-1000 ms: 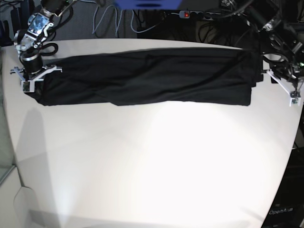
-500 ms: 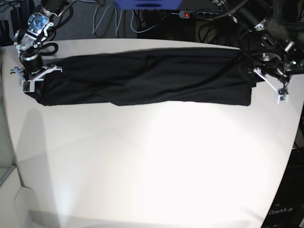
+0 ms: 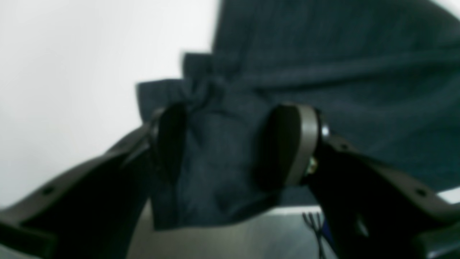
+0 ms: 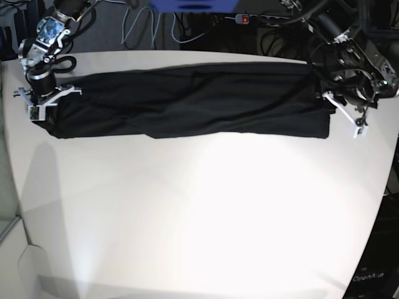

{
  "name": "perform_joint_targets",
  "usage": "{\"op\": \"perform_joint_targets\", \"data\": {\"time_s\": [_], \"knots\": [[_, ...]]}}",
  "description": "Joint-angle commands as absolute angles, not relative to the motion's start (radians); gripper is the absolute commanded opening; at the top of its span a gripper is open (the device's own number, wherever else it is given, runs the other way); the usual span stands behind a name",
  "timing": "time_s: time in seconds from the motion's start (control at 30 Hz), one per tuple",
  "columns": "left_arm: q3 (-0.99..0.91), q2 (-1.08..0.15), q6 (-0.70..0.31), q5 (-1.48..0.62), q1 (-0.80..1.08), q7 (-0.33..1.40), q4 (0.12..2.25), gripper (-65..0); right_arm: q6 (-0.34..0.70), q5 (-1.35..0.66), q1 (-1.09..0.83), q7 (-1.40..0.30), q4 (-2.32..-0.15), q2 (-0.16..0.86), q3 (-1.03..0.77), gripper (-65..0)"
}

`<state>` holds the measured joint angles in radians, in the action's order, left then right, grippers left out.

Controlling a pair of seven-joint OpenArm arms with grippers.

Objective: Fold the T-shirt properly
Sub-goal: 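Hold both strip ends and pull them apart to straighten the strip, then lift the strip end with the left gripper and fold it toward the right gripper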

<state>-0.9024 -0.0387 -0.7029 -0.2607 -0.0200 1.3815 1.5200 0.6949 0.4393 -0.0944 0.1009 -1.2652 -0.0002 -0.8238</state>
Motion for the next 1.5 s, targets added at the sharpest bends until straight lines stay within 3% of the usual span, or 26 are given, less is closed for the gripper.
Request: {"op": "perform_joint_targets", "data": {"time_s": [0.0,0.2,0.4,0.97,1.07,1.27,1.47], "knots": [[-0.901,-0.05,-0.698,-0.246,-0.028,1.392,1.501,-26.7,0.698,0.507,-0.107,0.004,-1.256,-0.001,-0.825,-65.0],[-0.901,-0.05,-0.698,-0.237,-0.018,1.317,1.477,-26.8,0.698,0.507,-0.107,0.004,-1.256,-0.001,-0.825,-65.0],[-0.898,-0.038,-0.698,-0.17,-0.025,1.323,1.474,-26.7,0.698,0.507,-0.107,0.004,-1.256,-0.001,-0.825,-65.0],[-0.78,0.031,-0.698,-0.231,-0.016,1.326,1.291,-27.1,0.698,0.507,-0.107,0.004,-1.256,-0.001,-0.825,-65.0],[-0.78,0.03,-0.698,-0.251,-0.002,1.328,1.291,-34.1,0.698,0.507,-0.107,0.004,-1.256,-0.001,-0.825,-65.0],[-0.78,0.012,-0.698,-0.246,-0.004,1.328,1.291,-65.0,0.698,0.507,-0.107,0.004,-1.256,-0.001,-0.825,-65.0],[-0.799,-0.004,-0.698,-0.252,-0.012,1.371,1.314,-65.0,0.698,0.507,-0.107,0.004,-1.256,-0.001,-0.825,-65.0]]}}
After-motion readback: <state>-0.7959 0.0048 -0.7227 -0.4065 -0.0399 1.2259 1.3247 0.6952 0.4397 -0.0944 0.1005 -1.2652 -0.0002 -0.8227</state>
